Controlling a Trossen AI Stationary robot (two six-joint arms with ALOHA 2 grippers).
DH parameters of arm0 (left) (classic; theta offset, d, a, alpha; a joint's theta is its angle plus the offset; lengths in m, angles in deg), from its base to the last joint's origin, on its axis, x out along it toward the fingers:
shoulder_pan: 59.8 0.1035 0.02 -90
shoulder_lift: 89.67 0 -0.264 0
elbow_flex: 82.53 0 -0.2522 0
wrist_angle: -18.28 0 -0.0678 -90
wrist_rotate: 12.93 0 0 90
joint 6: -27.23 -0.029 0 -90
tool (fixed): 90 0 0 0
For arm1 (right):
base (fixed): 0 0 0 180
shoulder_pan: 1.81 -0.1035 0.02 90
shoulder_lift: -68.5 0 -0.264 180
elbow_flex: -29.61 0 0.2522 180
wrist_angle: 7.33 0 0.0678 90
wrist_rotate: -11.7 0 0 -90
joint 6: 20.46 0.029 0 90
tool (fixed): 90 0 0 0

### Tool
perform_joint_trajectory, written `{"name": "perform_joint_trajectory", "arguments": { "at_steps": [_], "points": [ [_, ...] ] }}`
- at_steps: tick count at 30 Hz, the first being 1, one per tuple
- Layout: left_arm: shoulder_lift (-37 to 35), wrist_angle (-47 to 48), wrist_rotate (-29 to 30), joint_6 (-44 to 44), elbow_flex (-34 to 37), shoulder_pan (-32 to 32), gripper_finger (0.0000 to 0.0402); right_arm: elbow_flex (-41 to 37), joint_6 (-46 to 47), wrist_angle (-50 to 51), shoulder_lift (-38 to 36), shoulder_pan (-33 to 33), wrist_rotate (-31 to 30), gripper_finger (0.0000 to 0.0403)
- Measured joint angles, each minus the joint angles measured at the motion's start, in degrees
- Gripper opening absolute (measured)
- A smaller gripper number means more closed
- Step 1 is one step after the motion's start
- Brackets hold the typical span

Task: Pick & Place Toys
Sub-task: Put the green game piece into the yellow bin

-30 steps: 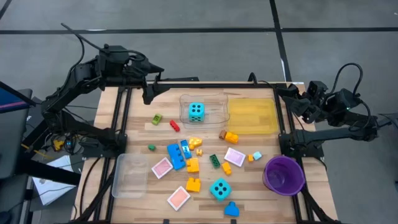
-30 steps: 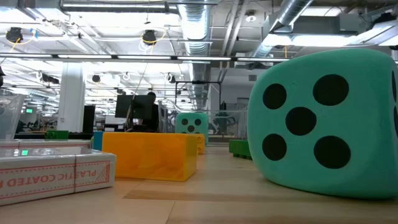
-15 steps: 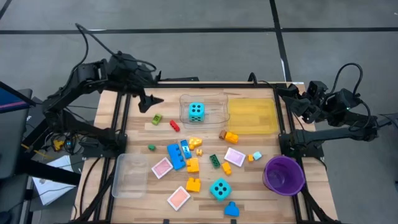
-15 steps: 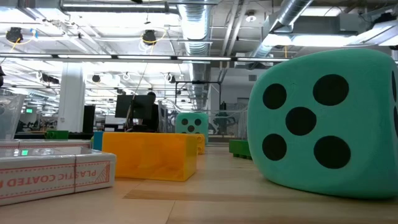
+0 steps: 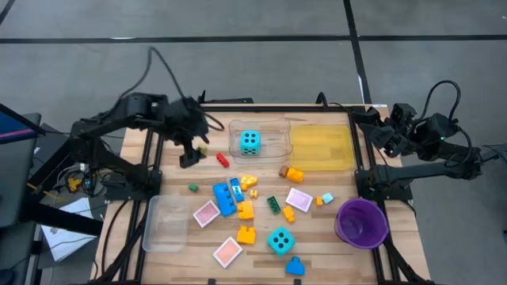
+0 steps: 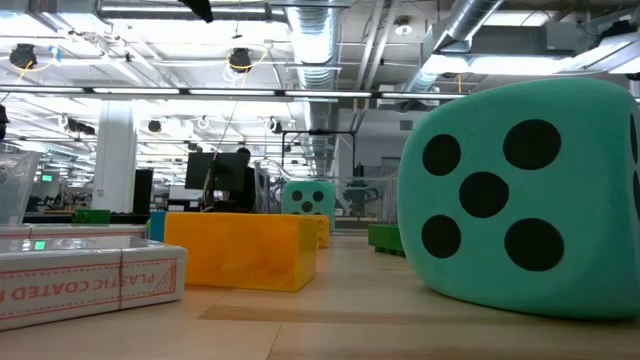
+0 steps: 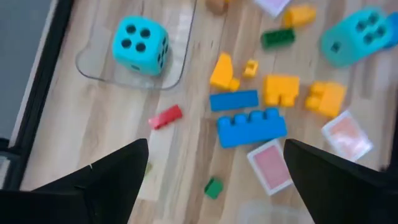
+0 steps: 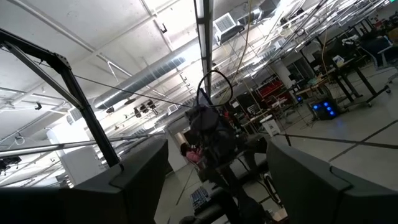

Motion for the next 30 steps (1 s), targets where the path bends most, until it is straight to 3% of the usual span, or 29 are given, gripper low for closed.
{"name": "perform_joint_trajectory", "arguments": {
  "at_steps": [13, 21, 30],
  "points": [
    [11.4, 4.22, 0.2, 0.21, 2.63, -5.86, 0.0367, 0.01, 0.0, 0.26, -0.02, 0.0, 0.11, 0.0266],
    [10.33, 3.74, -0.06, -0.11, 15.87, -6.3, 0.0367, 0.0, 0.0, 0.26, -0.02, 0.0, 0.15, 0.0266],
    [3.36, -6.48, -1.64, 4.17, 33.32, -6.28, 0.0367, 0.0, 0.0, 0.39, -0.02, 0.0, 0.15, 0.0266]
  ]
}}
